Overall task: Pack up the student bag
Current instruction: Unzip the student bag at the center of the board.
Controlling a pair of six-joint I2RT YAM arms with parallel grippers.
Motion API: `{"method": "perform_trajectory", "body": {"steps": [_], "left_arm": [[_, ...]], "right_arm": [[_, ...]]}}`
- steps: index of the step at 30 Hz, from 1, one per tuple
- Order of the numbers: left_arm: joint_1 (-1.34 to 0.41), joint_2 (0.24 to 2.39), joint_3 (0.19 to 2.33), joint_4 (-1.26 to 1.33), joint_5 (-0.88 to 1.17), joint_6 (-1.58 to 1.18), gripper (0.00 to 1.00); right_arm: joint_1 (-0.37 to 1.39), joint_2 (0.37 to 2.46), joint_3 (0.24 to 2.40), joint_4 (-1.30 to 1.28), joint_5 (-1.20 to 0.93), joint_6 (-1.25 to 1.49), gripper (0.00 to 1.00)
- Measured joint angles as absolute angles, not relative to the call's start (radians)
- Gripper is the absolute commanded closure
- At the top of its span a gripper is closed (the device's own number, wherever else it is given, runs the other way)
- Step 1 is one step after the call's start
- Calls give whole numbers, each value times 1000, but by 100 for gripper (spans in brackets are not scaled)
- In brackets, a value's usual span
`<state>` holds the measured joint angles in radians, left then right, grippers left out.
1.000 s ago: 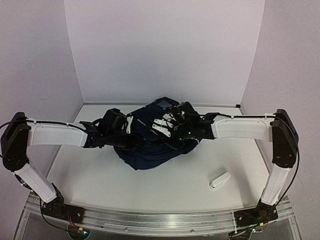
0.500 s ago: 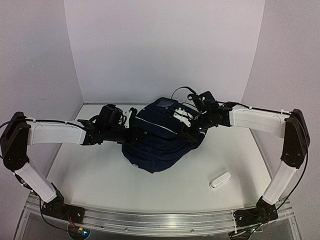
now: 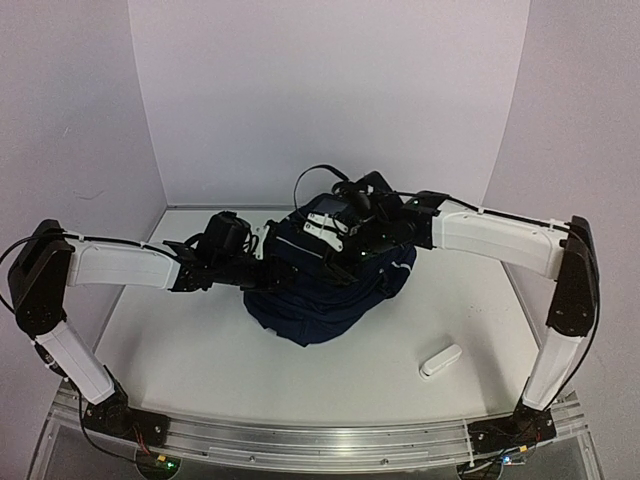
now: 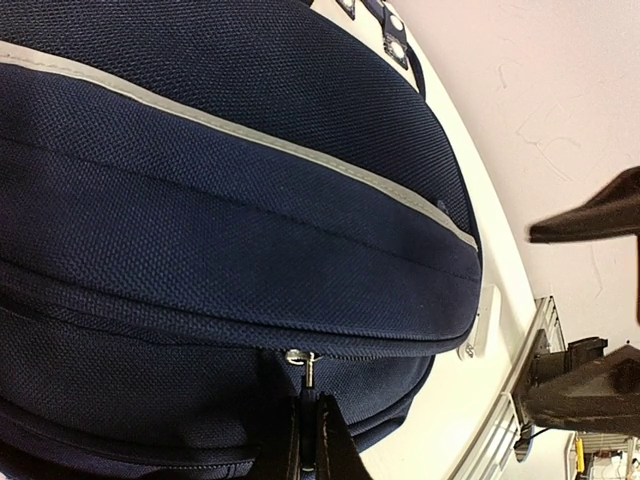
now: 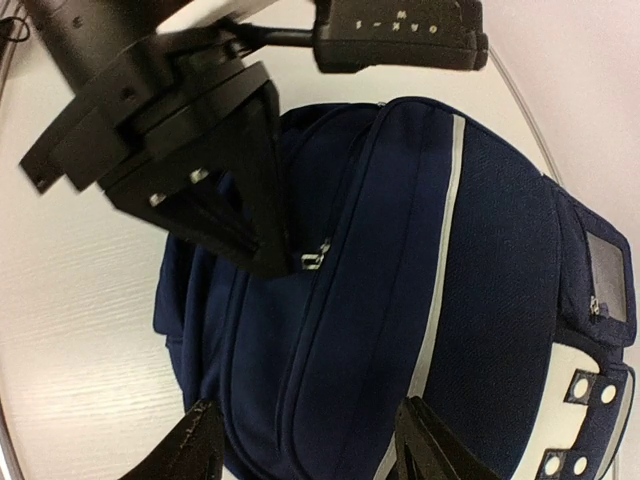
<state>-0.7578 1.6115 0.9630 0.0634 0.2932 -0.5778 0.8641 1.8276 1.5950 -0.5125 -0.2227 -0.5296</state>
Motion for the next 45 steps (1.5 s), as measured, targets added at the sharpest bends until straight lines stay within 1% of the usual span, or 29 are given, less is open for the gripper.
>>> {"method": "perform_trajectory", "body": {"steps": [3, 5, 7, 10, 11, 15, 20, 27, 34, 41, 45], "left_arm": [[-757, 1612, 963, 65, 293, -584, 100], [-757, 1612, 962, 65, 293, -587, 100], [-757, 1611, 961, 66, 292, -593, 100], [-757, 1611, 960, 70, 290, -600, 100], [-757, 1611, 960, 73, 287, -601, 100], [-758, 1604, 959, 64, 278, -601, 100], [-766, 1596, 968, 23, 231, -572, 100], [-749, 1585, 1013, -61, 151, -539, 100], [-725, 1632, 1071, -87, 122, -502, 100], [-674, 1704, 1079, 19, 139, -418, 100], [-619, 1734, 1077, 108, 221, -403, 100]], "right_arm": [[874, 1889, 1635, -505, -173, -523, 47], [877, 1923, 1639, -505, -143, -521, 53], [879, 1951, 1638, -506, -114, -521, 68], [884, 1969, 1634, -506, -81, -521, 95], [890, 1968, 1631, -504, -69, -516, 100], [897, 1949, 1584, -465, -26, -504, 100], [878, 1846, 1471, -435, -20, -523, 100], [779, 1706, 1362, -439, -66, -575, 100], [722, 1680, 1330, -437, -125, -611, 100], [707, 1679, 1327, -438, -156, -624, 100], [706, 1679, 1330, -435, -174, -617, 100]]}}
